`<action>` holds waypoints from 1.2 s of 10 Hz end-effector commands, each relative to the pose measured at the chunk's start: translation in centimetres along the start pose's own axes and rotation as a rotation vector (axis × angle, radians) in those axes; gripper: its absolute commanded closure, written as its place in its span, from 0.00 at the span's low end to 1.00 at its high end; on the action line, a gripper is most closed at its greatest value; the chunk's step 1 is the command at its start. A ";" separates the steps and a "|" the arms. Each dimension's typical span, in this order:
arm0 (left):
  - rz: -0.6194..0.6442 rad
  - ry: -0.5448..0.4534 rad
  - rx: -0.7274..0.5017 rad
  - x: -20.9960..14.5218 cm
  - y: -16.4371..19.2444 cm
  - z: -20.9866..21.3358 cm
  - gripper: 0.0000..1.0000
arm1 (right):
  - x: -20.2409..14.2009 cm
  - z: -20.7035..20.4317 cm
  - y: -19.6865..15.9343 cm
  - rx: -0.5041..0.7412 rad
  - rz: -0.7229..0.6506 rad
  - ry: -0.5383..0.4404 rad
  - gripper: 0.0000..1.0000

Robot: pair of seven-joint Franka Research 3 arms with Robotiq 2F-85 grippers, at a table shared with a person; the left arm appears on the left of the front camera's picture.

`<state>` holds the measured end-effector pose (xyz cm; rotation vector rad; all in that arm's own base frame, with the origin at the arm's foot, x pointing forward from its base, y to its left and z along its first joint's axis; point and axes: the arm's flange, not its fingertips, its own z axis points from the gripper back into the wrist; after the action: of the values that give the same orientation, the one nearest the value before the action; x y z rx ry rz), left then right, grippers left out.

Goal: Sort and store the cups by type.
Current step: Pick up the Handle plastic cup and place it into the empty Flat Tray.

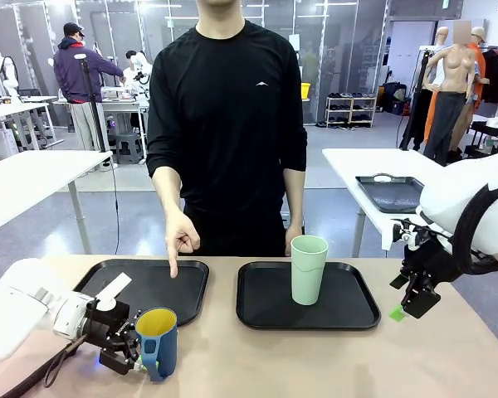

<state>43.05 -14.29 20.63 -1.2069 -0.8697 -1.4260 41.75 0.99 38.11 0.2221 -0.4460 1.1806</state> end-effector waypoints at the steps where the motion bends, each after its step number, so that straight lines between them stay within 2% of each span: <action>1: 0.012 -0.046 -0.002 0.0 0.9 -0.3 0.00 | 0.1 -0.2 -0.1 -0.007 -0.007 0.009 0.00; 2: 0.012 -0.054 -0.009 -0.2 1.0 -0.2 0.15 | 0.1 -0.2 -0.1 -0.007 -0.007 0.009 0.00; 3: 0.036 -0.046 -0.029 -0.4 1.0 -0.3 0.20 | 0.1 -0.2 -0.1 -0.007 -0.007 0.009 0.00; 4: 0.038 -0.048 -0.035 -0.4 1.1 -0.4 0.34 | 0.1 -0.2 -0.1 -0.007 -0.007 0.009 0.00; 5: 0.035 -0.048 -0.038 -0.4 1.1 -0.4 0.40 | 0.1 -0.2 -0.1 -0.007 -0.007 0.009 0.00; 6: 0.029 -0.046 -0.036 -0.3 1.2 -0.4 0.54 | 0.1 -0.2 -0.1 -0.007 -0.007 0.009 0.00; 7: 0.030 -0.050 -0.034 -0.3 1.3 -0.3 0.60 | 0.1 -0.2 -0.1 -0.007 -0.007 0.009 0.00; 8: 0.024 -0.048 -0.043 -0.1 1.3 -0.2 0.74 | 0.1 -0.2 -0.1 -0.007 -0.007 0.009 0.00; 10: 0.016 -0.026 0.008 1.4 0.2 0.3 0.74 | 0.1 -0.2 -0.1 -0.007 -0.007 0.009 0.00; 12: -0.015 -0.050 0.034 4.1 -1.2 1.5 0.74 | 0.1 -0.2 -0.1 -0.007 -0.007 0.009 0.00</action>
<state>43.52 -13.99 22.81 -1.2190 -0.9016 -1.4243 41.75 0.98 38.10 0.2218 -0.4456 1.1811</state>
